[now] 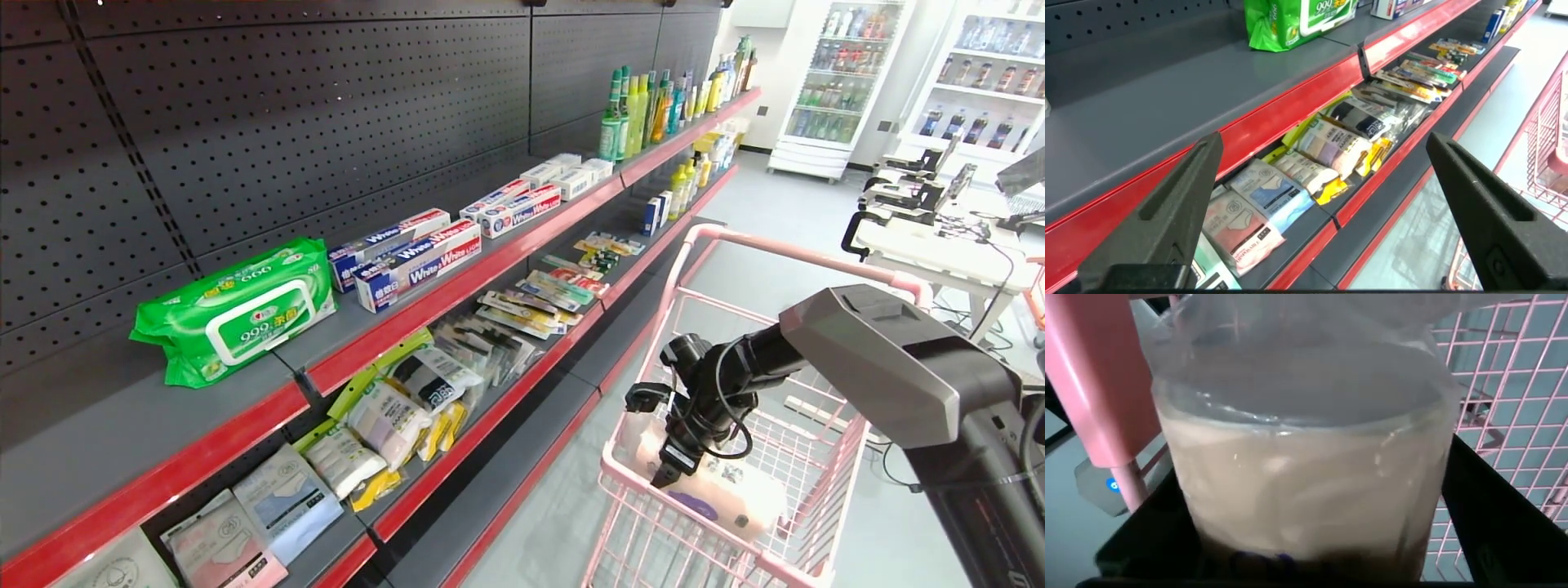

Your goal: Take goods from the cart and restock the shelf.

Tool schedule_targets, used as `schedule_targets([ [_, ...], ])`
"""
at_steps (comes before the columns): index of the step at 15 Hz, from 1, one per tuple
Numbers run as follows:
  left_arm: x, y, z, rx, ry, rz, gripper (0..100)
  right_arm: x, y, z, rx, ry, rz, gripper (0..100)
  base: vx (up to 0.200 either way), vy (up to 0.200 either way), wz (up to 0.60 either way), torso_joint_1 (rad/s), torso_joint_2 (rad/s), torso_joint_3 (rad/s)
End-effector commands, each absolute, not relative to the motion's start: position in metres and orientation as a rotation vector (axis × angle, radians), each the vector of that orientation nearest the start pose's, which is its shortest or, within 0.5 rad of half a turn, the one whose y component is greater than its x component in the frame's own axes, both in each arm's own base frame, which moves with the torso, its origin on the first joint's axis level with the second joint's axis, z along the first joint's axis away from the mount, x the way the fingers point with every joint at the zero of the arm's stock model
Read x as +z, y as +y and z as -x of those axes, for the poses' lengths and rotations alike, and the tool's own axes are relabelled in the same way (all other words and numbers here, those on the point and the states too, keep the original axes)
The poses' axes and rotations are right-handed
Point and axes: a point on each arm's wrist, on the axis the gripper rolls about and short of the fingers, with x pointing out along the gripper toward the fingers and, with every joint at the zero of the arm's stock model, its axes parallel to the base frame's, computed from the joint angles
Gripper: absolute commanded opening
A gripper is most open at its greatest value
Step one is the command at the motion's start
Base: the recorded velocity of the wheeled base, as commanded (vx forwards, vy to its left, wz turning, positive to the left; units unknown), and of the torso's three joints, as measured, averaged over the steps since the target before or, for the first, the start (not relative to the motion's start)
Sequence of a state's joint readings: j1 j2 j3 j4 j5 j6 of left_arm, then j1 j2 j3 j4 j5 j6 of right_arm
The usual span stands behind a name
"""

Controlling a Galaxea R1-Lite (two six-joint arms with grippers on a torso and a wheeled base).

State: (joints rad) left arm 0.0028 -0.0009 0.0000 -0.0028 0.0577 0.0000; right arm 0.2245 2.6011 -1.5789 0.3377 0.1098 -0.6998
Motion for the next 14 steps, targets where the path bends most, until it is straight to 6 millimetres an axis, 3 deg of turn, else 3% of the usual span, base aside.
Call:
schedule_targets([
  [1, 0.076, 0.001, 0.023, 0.061, -0.003, 0.0, 100, -0.058, 0.099, -0.422, 0.748, 1.217, 0.654, 0, 0.0, 0.0, 0.0, 0.0, 0.0, 0.0],
  [5, 0.076, 0.001, 0.023, 0.061, -0.003, 0.0, 100, -0.049, 0.097, -0.422, 0.73, 1.204, 0.646, 0, 0.0, 0.0, 0.0, 0.0, 0.0, 0.0],
  [8, 0.076, 0.001, 0.023, 0.061, -0.003, 0.0, 100, -0.015, 0.097, -0.421, 0.673, 1.156, 0.615, 0, 0.0, 0.0, 0.0, 0.0, 0.0, 0.0],
  [9, 0.076, 0.001, 0.023, 0.061, -0.003, 0.0, 100, 0.006, 0.095, -0.421, 0.581, 1.134, 0.61, 0, 0.0, 0.0, 0.0, 0.0, 0.0, 0.0],
  [10, 0.076, 0.001, 0.023, 0.061, -0.003, 0.0, 100, 0.01, 0.094, -0.421, 0.56, 1.13, 0.609, 0, 0.0, 0.0, 0.0, 0.0, 0.0, 0.0],
  [11, 0.076, 0.001, 0.023, 0.061, -0.003, 0.0, 100, 0.034, 0.089, -0.415, 0.506, 1.104, 0.584, 0, 0.0, 0.0, 0.0, 0.0, 0.0, 0.0],
  [14, 0.076, 0.001, 0.023, 0.061, -0.003, 0.0, 100, 0.069, 0.074, -0.397, 0.428, 1.076, 0.588, 0, 0.0, 0.0, 0.0, 0.0, 0.0, 0.0],
])
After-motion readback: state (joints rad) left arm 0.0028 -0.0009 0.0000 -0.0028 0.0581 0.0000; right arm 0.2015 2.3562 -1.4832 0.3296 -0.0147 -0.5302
